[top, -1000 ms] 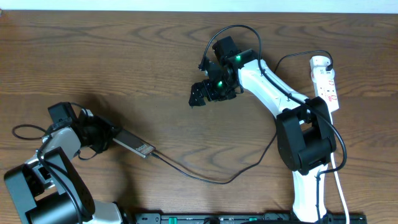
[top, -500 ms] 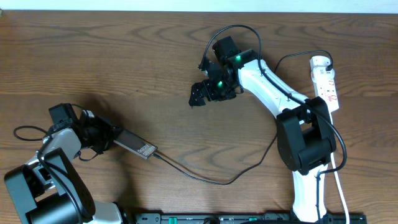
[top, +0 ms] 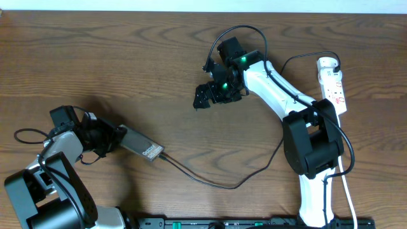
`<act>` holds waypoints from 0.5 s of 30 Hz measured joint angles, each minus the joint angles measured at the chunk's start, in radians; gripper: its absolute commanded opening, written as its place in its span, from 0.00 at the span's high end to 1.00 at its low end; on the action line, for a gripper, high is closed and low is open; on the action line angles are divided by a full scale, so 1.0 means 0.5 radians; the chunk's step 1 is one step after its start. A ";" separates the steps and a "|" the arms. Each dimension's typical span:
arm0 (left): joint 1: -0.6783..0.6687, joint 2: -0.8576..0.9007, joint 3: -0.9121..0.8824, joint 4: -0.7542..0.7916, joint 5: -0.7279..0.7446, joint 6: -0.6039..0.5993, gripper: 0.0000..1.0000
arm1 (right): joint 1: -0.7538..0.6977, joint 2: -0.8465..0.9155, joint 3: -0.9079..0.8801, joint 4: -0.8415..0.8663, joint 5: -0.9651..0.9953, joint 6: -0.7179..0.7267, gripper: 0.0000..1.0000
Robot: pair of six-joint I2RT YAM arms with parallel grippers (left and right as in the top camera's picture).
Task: Plug charger to phone and switch on socket
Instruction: 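Lower the phone flat onto the table with the left gripper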
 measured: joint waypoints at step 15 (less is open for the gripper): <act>0.000 -0.007 0.001 -0.027 0.008 0.000 0.69 | 0.000 0.000 0.000 -0.001 0.000 0.000 0.01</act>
